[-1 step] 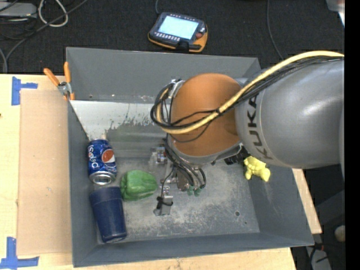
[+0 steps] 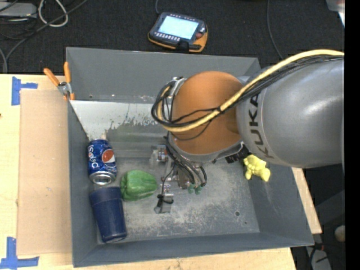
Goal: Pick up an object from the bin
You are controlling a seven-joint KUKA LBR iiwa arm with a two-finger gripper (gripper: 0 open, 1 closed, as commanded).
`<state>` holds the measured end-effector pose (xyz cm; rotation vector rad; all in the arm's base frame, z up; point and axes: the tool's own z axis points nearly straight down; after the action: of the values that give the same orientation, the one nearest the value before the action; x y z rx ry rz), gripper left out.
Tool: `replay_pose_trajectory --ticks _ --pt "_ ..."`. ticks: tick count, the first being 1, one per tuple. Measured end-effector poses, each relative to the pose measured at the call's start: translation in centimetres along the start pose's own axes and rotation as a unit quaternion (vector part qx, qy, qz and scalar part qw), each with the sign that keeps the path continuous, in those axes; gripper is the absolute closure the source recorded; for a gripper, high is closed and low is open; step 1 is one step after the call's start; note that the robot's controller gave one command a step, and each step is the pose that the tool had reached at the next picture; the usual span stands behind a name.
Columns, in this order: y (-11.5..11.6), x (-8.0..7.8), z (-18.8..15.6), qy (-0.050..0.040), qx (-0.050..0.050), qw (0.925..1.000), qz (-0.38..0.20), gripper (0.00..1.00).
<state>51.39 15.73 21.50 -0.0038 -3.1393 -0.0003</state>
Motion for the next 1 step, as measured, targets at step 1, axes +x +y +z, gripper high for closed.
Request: replay_pose_trajectory --ticks 1 --pt "0.41 -5.97 12.21 -0.0016 -0.001 1.0 0.006 0.0"
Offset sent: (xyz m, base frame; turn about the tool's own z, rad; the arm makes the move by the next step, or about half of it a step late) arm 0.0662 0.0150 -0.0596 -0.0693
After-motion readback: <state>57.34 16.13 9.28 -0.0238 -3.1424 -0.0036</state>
